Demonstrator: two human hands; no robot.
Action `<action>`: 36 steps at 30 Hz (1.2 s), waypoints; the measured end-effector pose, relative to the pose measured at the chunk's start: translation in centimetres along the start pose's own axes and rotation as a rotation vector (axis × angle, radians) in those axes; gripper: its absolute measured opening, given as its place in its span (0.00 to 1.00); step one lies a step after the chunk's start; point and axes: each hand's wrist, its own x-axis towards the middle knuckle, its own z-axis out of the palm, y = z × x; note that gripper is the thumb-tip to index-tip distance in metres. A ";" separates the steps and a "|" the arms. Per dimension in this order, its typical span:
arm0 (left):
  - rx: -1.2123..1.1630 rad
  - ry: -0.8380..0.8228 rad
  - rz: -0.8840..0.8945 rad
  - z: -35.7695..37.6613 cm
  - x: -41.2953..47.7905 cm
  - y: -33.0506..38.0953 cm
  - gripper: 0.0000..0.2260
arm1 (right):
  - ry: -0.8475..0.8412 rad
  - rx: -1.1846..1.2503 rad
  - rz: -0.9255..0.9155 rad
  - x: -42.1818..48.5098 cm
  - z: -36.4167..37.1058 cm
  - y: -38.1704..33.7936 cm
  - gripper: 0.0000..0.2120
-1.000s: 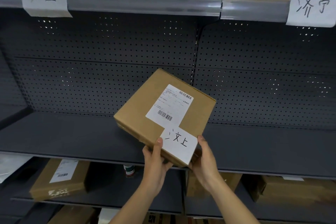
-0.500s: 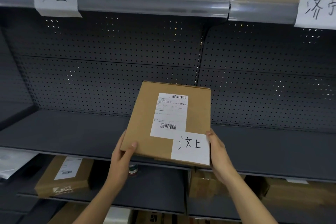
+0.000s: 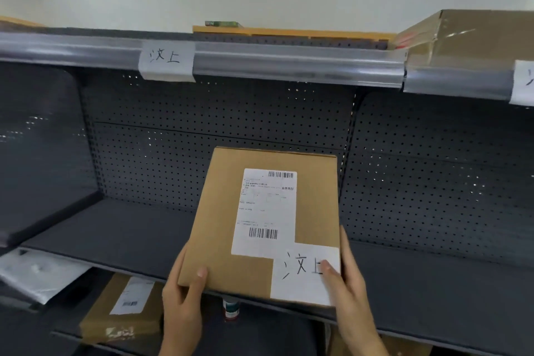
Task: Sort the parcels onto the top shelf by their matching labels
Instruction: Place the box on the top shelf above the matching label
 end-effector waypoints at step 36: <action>0.178 0.027 0.475 -5.6 21.7 29.1 0.23 | -0.112 -0.073 -0.294 16.5 17.6 -28.8 0.44</action>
